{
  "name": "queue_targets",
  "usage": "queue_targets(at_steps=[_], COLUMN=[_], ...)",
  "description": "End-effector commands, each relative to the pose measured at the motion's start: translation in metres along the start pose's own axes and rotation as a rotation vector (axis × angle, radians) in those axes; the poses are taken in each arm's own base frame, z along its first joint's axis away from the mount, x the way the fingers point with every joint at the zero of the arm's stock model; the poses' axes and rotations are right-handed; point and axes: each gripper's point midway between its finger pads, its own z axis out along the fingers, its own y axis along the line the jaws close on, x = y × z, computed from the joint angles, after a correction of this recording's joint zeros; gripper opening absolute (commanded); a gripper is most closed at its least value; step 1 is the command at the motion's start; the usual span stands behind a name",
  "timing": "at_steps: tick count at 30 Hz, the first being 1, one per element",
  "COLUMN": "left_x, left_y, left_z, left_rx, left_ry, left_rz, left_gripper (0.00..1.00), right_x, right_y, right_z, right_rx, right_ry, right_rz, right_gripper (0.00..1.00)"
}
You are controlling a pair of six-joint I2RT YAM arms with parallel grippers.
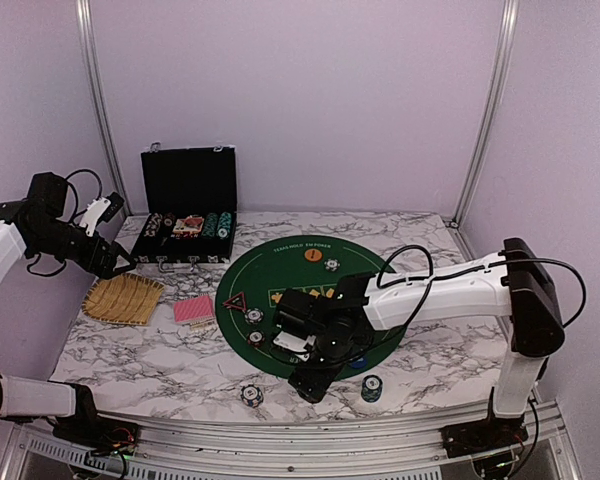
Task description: Distribute texas hold em gaming equipment
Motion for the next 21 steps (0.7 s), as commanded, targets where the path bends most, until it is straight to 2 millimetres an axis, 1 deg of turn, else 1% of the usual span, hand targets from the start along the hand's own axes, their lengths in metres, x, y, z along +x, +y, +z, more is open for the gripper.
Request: queue_targets(at_steps=[1, 7, 16, 21], left_x=[-0.005, -0.006, -0.006, -0.006], left_y=[-0.005, -0.005, -0.005, -0.004], left_z=[-0.007, -0.007, -0.007, -0.008], left_rx=[0.012, 0.010, 0.010, 0.007], left_ry=[-0.014, -0.014, -0.013, -0.014], left_rz=[0.003, 0.003, 0.004, 0.005], left_gripper=[0.99, 0.99, 0.99, 0.99], right_x=[-0.009, -0.007, -0.002, 0.003], right_y=[0.008, 0.007, 0.007, 0.008], right_z=[-0.003, 0.007, 0.016, 0.016], right_rx=[-0.036, -0.033, -0.036, -0.044], right_ry=[-0.044, -0.028, -0.011, -0.001], right_rz=[0.011, 0.002, 0.000, -0.003], right_gripper=[0.81, 0.78, 0.67, 0.66])
